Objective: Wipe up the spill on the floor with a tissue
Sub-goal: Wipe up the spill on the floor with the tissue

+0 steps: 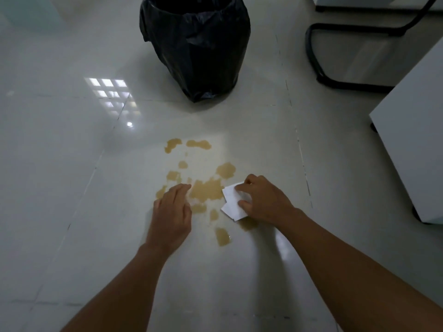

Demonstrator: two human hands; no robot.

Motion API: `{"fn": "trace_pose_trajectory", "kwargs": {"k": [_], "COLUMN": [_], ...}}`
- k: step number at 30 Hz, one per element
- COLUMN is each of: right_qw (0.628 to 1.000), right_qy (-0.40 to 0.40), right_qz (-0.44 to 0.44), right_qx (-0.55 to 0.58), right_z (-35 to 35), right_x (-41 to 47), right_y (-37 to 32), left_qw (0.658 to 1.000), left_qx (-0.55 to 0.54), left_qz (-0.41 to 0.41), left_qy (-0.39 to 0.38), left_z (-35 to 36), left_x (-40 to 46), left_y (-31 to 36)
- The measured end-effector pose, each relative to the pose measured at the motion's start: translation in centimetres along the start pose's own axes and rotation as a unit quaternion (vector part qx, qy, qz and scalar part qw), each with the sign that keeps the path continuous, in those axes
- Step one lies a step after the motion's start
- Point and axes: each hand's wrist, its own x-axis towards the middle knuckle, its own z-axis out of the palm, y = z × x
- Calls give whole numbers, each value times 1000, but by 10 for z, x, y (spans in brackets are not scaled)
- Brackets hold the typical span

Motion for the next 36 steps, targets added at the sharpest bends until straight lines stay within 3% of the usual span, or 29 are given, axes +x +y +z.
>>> {"fn": "trace_pose_trajectory", "kwargs": {"k": [6,10,16,20,25,36], "right_qw": [1000,996,992,963,958,972], "right_qy": [25,80,109,203,160,93], "right_qz": [15,32,43,152,221,179], "right_qx": [-10,-11,37,90,85,121], "right_z": [9,29,36,22,20,63], "right_x": [-5,-33,-55,-55,-60,-71], "right_y": [-6,-15,-26,-2,5,-98], "left_qw": [995,986,981,984,986,989], "left_qx": [59,106,130,90,88,102], "left_qz": [-73,-129,-140,-153,-136,-110], "left_qy": [25,1,-15,15,34,14], "left_z": [-24,-23,-13,-10,-8,-12], "left_x": [-37,-65,-75,-75,-77,-80], "left_y": [-46,-59,-61,-62,-65,-71]}}
